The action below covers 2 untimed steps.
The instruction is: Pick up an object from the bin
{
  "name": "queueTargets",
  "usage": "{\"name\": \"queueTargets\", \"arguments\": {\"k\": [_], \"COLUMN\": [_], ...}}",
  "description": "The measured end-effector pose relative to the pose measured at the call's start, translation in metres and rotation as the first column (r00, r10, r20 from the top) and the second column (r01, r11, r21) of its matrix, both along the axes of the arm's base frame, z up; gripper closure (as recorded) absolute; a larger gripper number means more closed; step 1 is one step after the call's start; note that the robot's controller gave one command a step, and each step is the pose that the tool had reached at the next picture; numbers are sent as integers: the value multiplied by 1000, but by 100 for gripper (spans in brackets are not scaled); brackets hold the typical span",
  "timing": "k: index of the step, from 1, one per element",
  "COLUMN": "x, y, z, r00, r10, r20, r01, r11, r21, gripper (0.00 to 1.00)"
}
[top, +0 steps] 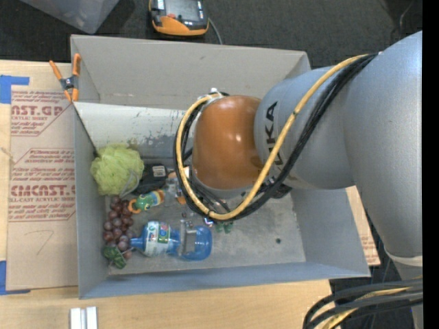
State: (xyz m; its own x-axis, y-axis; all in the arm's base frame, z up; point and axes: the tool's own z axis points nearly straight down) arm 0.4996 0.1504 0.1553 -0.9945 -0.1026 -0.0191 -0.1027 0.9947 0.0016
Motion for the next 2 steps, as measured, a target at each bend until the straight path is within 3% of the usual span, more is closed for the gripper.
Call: {"name": "queueTargets", "arguments": {"k": [1,2], "x": [-6,-14], "y": [-20,-17], "z": [-93,-85], "r00": [1000,1000], "r10": [-14,-14], "r20": [-6,14], "r01": [14,14], "r11": [1000,1000], "r21": [3,6], "gripper": [0,0]}}
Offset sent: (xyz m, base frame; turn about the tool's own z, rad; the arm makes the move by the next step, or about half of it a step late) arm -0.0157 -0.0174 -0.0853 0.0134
